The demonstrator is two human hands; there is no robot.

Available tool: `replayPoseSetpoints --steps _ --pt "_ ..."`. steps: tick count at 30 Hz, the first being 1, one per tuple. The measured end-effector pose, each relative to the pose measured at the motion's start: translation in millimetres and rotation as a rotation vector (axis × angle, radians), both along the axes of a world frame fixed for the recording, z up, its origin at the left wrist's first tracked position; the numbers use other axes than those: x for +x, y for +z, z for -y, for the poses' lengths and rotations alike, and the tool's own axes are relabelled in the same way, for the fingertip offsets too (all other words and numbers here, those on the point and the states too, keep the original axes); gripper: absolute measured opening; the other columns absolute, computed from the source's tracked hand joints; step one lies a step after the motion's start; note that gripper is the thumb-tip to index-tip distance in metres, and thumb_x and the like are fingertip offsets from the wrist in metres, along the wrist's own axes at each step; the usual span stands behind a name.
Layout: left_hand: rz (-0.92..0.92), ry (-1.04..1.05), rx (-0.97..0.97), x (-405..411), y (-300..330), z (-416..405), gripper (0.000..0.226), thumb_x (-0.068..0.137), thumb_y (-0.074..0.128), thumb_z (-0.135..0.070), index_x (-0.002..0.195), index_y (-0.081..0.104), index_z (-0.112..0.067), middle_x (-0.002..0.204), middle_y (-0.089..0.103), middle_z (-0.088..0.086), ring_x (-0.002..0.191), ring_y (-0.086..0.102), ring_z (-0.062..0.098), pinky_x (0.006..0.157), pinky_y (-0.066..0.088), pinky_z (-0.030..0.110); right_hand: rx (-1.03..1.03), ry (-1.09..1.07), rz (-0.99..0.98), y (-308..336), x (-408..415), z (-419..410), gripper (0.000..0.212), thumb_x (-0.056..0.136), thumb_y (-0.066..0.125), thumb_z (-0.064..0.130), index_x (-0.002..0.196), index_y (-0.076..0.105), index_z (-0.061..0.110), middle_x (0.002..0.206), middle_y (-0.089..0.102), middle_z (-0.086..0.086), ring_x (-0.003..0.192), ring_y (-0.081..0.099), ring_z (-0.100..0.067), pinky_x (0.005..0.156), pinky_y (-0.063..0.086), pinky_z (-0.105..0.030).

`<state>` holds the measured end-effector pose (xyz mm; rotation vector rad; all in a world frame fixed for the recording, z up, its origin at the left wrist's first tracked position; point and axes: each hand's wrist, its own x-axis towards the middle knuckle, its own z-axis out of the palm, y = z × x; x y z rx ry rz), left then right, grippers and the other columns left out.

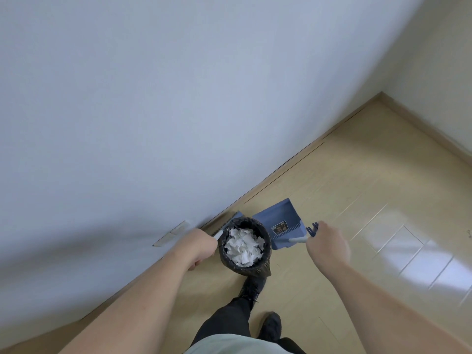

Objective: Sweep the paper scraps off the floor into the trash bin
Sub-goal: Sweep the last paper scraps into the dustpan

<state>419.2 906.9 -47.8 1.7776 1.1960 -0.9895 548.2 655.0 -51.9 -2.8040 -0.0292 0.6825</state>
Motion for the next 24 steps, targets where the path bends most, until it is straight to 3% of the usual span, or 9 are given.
replayPoseSetpoints --steps 2,7,10,14,18,24 --pt "-0.005 -0.014 0.015 -3.8 -1.2 2.8 0.004 0.076 0.046 -0.007 0.076 0.048 -0.01 0.054 0.038 0.005 0.047 0.03 0.018 0.05 0.023 0.022 -0.009 0.001 0.001 1.1 -6.3 1.9 0.009 0.086 0.05 0.007 0.084 0.046 0.015 0.068 0.045 0.004 0.054 0.041 -0.014 0.047 0.025 -0.023" --pt "0.008 -0.064 0.013 -6.9 1.4 18.7 0.009 0.08 0.045 -0.01 0.079 0.054 -0.008 0.055 0.041 0.006 0.048 0.032 0.018 0.05 0.025 0.021 -0.045 -0.003 0.005 2.1 -21.0 14.2 0.01 0.087 0.047 0.004 0.087 0.047 0.014 0.079 0.054 -0.003 0.064 0.048 -0.024 0.047 0.027 -0.023" --pt "0.023 -0.088 0.03 -8.5 5.3 30.5 0.008 0.082 0.046 -0.009 0.079 0.053 -0.009 0.054 0.041 0.006 0.048 0.033 0.018 0.049 0.026 0.021 -0.047 0.004 0.013 1.3 -29.7 24.6 0.012 0.087 0.045 0.002 0.084 0.046 0.014 0.079 0.055 -0.005 0.058 0.044 -0.02 0.047 0.028 -0.023" --pt "0.001 0.075 0.002 -7.4 8.8 37.6 0.011 0.084 0.044 -0.006 0.076 0.048 -0.011 0.056 0.036 0.004 0.048 0.027 0.015 0.051 0.021 0.021 -0.056 -0.009 0.017 -3.3 -36.9 37.7 0.011 0.086 0.046 0.003 0.083 0.046 0.013 0.073 0.051 -0.003 0.055 0.043 -0.019 0.046 0.028 -0.024" --pt "-0.089 0.209 -0.021 4.3 15.1 30.9 0.017 0.089 0.045 -0.013 0.073 0.042 -0.013 0.055 0.035 0.002 0.041 0.026 0.012 0.045 0.02 0.013 -0.023 -0.093 -0.009 -3.3 -38.8 40.6 0.013 0.084 0.048 0.002 0.08 0.044 0.014 0.072 0.049 -0.001 0.061 0.046 -0.023 0.048 0.027 -0.025" --pt "-0.123 0.026 -0.008 39.8 12.4 -3.8 0.012 0.091 0.043 -0.006 0.079 0.042 -0.008 0.057 0.038 0.003 0.044 0.031 0.013 0.04 0.024 0.017 -0.008 -0.199 -0.044 1.9 -18.5 29.3 0.016 0.079 0.053 0.003 0.08 0.043 0.016 0.071 0.047 -0.001 0.059 0.042 -0.02 0.048 0.027 -0.026"
